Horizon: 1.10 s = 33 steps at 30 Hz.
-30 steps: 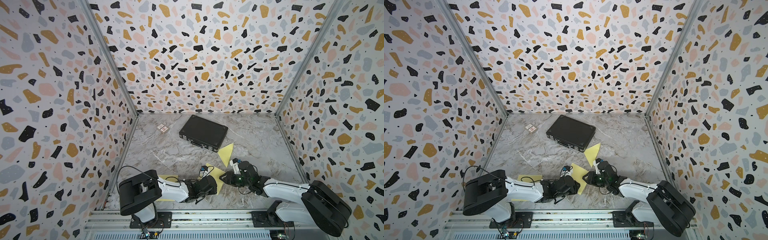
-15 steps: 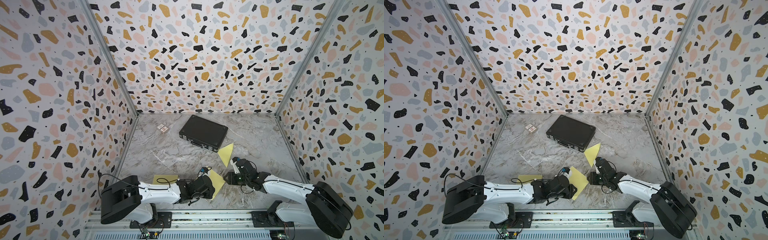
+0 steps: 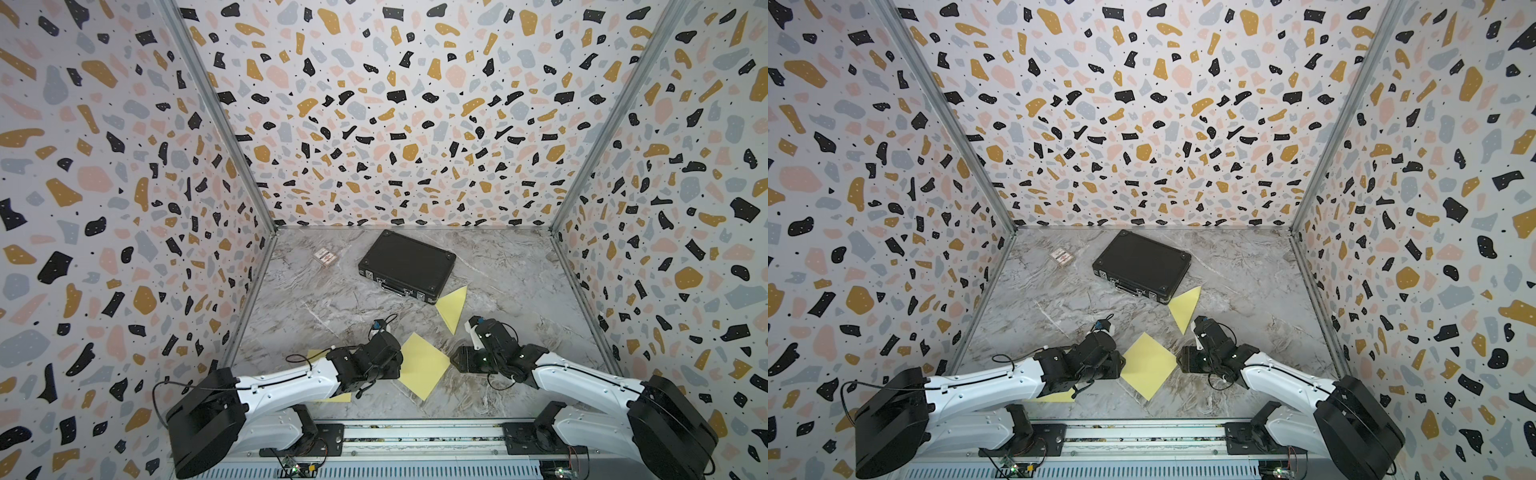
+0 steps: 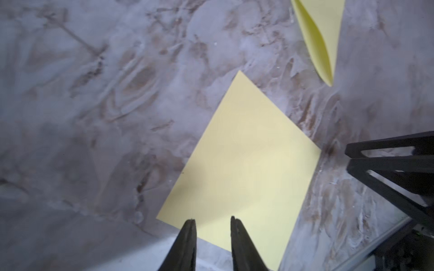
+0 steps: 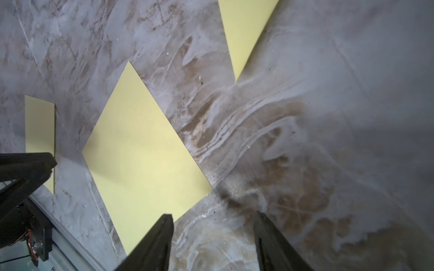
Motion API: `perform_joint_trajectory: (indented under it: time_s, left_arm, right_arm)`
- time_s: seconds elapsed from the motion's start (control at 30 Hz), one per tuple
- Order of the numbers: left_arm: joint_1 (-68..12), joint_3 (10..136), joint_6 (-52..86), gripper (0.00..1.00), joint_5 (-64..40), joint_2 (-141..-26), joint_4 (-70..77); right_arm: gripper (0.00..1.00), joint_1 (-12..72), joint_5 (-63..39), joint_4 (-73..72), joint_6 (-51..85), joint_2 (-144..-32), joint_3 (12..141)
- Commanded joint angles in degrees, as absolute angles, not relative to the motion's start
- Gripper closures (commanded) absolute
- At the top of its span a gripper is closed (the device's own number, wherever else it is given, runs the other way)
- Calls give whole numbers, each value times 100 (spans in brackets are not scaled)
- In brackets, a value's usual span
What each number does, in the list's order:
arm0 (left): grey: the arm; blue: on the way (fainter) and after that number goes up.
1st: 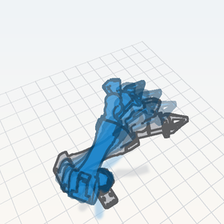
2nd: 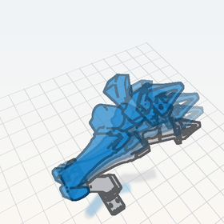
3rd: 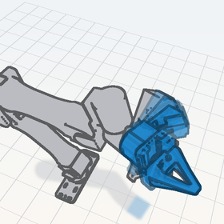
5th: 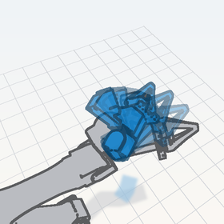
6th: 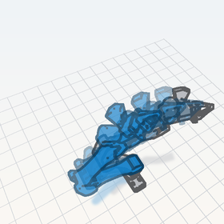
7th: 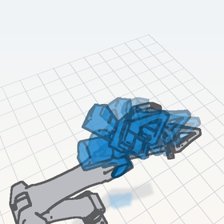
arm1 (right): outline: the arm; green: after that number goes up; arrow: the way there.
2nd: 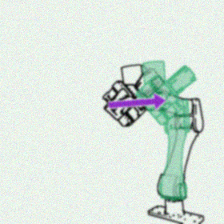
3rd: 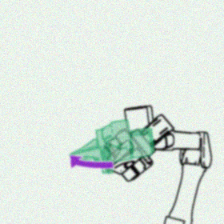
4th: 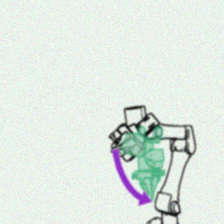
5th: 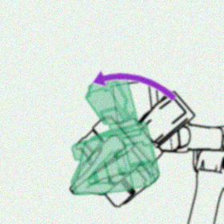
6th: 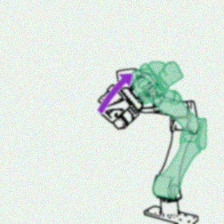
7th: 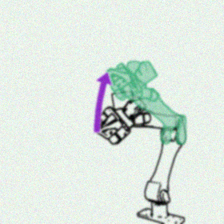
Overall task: Fold the square paper diagonally
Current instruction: Fold the paper at the center of the board.
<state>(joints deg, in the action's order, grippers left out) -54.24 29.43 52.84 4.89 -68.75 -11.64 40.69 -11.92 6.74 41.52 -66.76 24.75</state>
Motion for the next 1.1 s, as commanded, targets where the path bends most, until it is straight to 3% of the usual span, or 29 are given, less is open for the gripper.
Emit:
perform_joint_trajectory:
  time_s: [0.0, 0.77, 1.07]
  left_arm:
    - [-5296, 2920, 5045, 71, 330, -6967, -1104]
    - [-5292, 2630, 4974, 79, -125, -7911, -501]
    - [-5291, 2453, 5142, 80, -133, -7973, -435]
  right_arm:
    - [44, 4096, -1364, 587, 4281, -6839, 2652]
    - [41, 4302, -1642, 301, 4740, -7448, 2725]
    - [40, 4381, -1807, -677, 5202, -8236, 2775]
